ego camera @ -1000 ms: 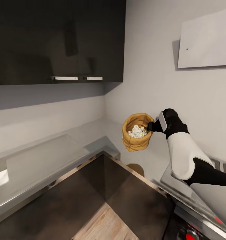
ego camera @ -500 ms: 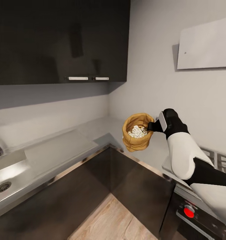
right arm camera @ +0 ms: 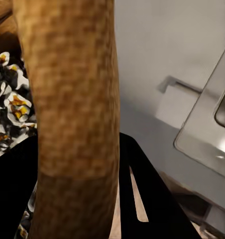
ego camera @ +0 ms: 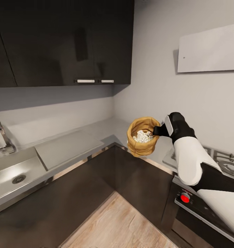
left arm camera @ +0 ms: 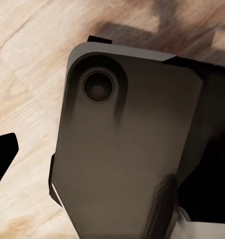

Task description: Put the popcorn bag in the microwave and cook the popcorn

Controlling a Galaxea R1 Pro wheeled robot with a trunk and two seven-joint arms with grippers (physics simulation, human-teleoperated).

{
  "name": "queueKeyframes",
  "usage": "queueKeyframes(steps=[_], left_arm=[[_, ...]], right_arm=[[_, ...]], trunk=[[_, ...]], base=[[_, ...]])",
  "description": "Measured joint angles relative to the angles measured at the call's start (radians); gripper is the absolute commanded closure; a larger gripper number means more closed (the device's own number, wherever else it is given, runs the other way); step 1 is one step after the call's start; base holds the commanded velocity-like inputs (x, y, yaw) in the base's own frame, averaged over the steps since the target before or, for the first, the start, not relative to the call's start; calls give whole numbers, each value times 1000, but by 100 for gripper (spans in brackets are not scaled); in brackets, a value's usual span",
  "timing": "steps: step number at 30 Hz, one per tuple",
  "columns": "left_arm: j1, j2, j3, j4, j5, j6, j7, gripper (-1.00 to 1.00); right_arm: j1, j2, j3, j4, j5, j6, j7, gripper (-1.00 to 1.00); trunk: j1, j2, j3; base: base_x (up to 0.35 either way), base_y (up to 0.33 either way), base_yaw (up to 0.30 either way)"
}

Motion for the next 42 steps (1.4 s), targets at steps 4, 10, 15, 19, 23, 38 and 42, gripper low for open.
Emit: queueKeyframes(steps=[4, 10, 15, 19, 23, 38, 42], left_arm=[[0, 0, 0, 0, 0, 0, 0, -100], [0, 0, 0, 0, 0, 0, 0, -100], [0, 0, 0, 0, 0, 0, 0, -100], [0, 0, 0, 0, 0, 0, 0, -100], [0, 0, 0, 0, -1, 0, -1, -100], [0, -1, 0, 0, -1, -1, -1, -100], [0, -1, 0, 0, -1, -1, -1, -100]], right_arm=[[0, -3, -1, 0, 8, 1, -1, 100], [0, -6, -2, 0, 10, 1, 0, 100], [0, -11, -4, -1, 10, 1, 1, 100], [0, -14, -6, -10, 10, 1, 0, 100], [0, -14, -6, -39, 6, 0, 1, 100], [0, -14, -6, -43, 2, 0, 2, 100], [0, -14, -5, -43, 2, 0, 2, 100]], trunk=[[0, 0, 0], [0, 0, 0], [0, 0, 0], [0, 0, 0], [0, 0, 0], [0, 0, 0], [0, 0, 0]], base=[[-7, 0, -213], [0, 0, -284], [0, 0, -290], [0, 0, -290], [-2, 0, -290], [-316, 0, -292], [-336, 0, -292]])
